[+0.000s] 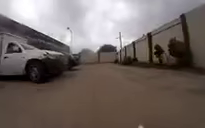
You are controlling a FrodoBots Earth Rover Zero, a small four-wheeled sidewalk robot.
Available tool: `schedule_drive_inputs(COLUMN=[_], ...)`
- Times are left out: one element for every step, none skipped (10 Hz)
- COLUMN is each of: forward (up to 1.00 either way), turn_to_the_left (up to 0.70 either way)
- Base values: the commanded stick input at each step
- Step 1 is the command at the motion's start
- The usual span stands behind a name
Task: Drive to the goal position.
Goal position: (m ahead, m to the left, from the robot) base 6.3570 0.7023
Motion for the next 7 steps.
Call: schedule_drive_inputs(forward=[0.5, 0.5, 0.5, 0.5, 0.5, 0.5, 0.5], turn_to_the_left=[0.3, 0.0, 0.0, 0.0, 0.0, 0.0, 0.0])
